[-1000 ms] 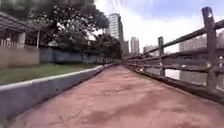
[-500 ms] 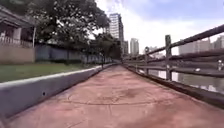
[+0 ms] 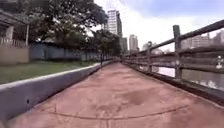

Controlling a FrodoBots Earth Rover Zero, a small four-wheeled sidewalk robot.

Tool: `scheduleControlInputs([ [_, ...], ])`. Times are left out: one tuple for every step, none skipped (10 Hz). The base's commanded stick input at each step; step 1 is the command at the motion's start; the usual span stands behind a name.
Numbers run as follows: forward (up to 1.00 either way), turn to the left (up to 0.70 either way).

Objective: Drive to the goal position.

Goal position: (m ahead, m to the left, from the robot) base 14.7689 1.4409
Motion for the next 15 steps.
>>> scheduleControlInputs([
  [0.97, 0.0],
  [0.97, 0.0],
  [0.97, 0.0],
  [0.97, 0.0],
  [0.97, 0.0],
  [0.97, 0.0],
  [0.97, 0.0],
  [0.97, 0.0],
  [0.97, 0.0],
  [0.97, 0.0],
  [0.97, 0.0],
  [0.97, 0.0],
  [0.97, 0.0],
  [0.97, 0.0],
  [0.97, 0.0],
])
